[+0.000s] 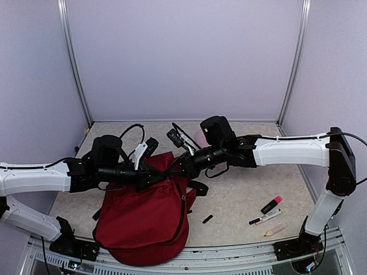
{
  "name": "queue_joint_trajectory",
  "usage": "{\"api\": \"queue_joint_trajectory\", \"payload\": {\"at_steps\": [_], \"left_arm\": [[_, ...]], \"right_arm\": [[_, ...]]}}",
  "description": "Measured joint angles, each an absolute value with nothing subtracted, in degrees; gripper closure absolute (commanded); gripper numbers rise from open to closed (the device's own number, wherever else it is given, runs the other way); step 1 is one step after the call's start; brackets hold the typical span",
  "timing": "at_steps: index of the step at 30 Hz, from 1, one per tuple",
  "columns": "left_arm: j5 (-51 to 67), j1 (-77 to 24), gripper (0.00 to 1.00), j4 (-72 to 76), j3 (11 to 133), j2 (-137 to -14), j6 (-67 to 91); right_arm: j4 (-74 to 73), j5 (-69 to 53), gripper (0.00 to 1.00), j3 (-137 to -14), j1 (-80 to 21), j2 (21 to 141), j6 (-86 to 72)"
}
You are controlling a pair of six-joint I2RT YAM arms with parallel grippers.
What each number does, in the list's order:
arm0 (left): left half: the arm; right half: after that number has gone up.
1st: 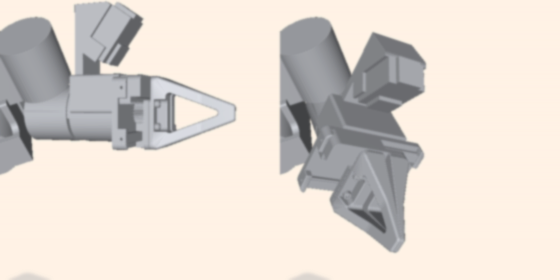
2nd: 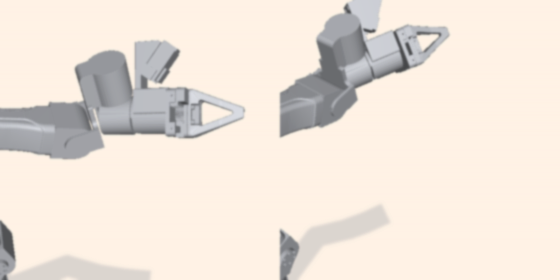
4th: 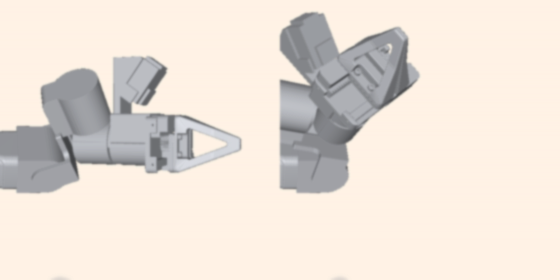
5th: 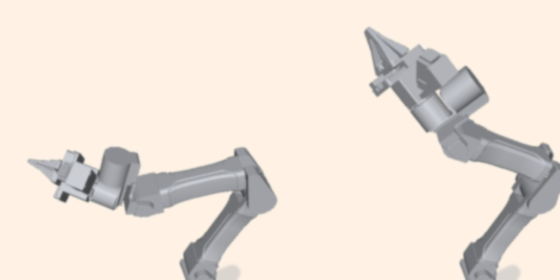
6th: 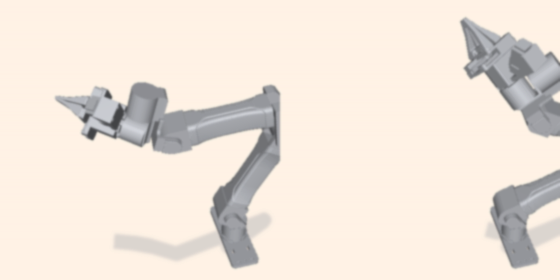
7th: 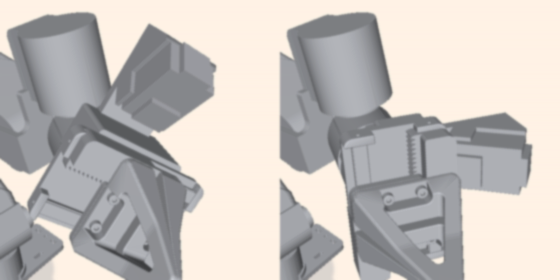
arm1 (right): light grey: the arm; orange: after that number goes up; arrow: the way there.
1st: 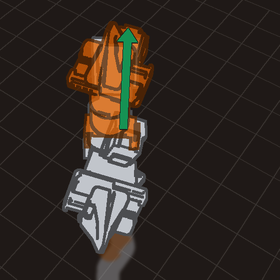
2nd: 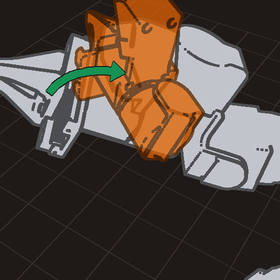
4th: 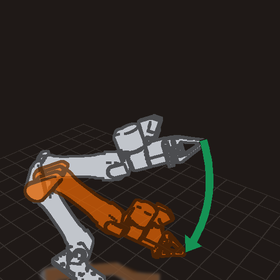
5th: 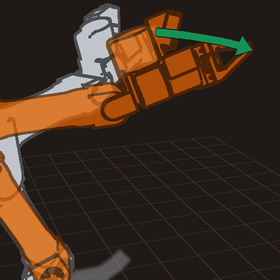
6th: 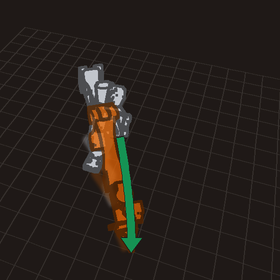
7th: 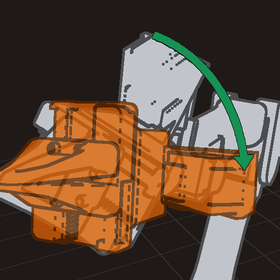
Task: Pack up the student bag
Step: Pick up the lower front pocket of the student bag.
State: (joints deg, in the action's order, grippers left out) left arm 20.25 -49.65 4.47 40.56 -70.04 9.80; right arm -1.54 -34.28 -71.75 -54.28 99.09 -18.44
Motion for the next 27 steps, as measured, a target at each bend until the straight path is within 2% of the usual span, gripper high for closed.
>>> {"api": "queue_joint_trajectory", "payload": {"at_steps": [16,27], "left_arm": [[12.8,-52.1,1.0,8.67,33.54,-58.0,9.98],[12.62,-52.53,1.0,9.89,32.6,-56.86,9.96]], "right_arm": [[1.74,-31.94,1.0,-71.57,-55.59,97.25,-19.05],[2.81,-33.28,1.0,-71.42,-55.51,97.27,-20.27]]}}
